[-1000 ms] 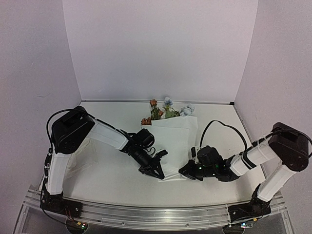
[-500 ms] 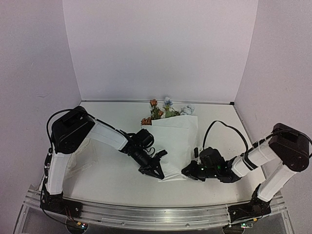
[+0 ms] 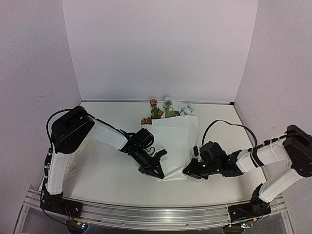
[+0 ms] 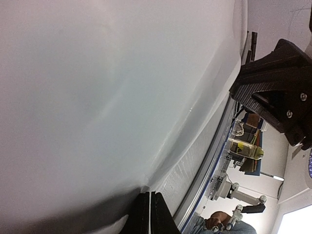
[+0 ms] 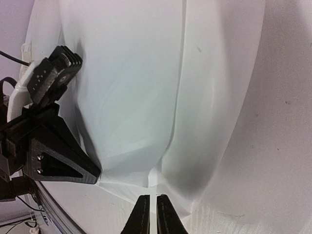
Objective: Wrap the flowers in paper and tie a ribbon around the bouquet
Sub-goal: Press the fold line on the folded bouquet.
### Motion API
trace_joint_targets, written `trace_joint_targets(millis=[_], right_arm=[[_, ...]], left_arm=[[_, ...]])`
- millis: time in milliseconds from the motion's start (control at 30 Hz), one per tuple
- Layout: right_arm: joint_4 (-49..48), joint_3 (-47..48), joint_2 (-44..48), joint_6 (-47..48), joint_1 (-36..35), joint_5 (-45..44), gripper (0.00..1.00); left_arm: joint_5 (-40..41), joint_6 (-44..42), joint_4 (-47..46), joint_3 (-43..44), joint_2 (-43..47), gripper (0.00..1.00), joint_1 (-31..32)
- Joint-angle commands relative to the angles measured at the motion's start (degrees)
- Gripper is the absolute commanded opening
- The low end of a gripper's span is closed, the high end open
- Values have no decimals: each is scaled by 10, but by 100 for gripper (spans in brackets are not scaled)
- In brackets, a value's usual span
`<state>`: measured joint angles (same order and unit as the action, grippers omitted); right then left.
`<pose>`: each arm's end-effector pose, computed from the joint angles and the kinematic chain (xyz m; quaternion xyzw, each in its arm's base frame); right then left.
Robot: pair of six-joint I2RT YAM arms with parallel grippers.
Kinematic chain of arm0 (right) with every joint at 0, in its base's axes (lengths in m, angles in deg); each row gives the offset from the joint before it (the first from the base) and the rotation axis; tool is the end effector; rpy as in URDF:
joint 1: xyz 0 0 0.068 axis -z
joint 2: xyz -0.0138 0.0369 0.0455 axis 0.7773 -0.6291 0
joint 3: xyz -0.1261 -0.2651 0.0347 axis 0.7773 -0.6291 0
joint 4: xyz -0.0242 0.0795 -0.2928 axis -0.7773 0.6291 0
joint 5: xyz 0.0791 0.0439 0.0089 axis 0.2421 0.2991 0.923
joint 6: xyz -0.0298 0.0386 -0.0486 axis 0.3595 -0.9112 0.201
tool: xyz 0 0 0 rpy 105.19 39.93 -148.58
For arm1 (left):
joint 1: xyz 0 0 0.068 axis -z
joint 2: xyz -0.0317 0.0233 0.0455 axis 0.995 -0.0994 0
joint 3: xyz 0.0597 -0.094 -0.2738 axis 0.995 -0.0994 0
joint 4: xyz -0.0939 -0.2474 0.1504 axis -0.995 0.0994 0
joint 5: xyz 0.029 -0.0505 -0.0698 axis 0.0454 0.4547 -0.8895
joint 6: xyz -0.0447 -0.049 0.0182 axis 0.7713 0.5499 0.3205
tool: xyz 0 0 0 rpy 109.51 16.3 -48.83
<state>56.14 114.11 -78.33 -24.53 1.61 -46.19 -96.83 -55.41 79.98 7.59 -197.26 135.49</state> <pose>0.1855 0.2349 0.1021 -0.0060 0.9127 0.3722 0.1684 0.2556 -0.3870 0.0614 -0.2498 -0.8452 0.4575 0.1179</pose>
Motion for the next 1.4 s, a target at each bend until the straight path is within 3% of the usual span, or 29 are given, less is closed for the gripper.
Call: trace_joint_targets(millis=[0, 500, 567, 667, 833, 933, 1100, 1267, 1367], right_arm=[[35, -2, -9, 1, 0, 17, 7], [59, -24, -62, 4, -24, -16, 5], [68, -20, -42, 7, -24, -21, 6], [122, 9, 9, 22, -24, -27, 10], [243, 88, 74, 56, -24, -28, 23], [297, 123, 98, 70, -24, -40, 37], [370, 153, 120, 94, -21, -86, 64], [372, 156, 113, 91, 8, -88, 92], [360, 177, 85, 100, 24, -79, 98]], left_arm=[[89, 6, 42, 4, -21, 6, -13], [93, 4, 48, 14, -19, 7, -13], [97, 1, 52, 17, -9, 10, -13], [107, -2, 61, 27, 21, 24, -14], [128, -3, 74, 51, 80, 43, -19], [136, 7, 65, 51, 116, 50, -30], [155, 29, 41, 25, 176, 54, -53], [243, 61, 28, -46, 254, 57, -103], [328, 76, 34, -99, 304, 60, -145]])
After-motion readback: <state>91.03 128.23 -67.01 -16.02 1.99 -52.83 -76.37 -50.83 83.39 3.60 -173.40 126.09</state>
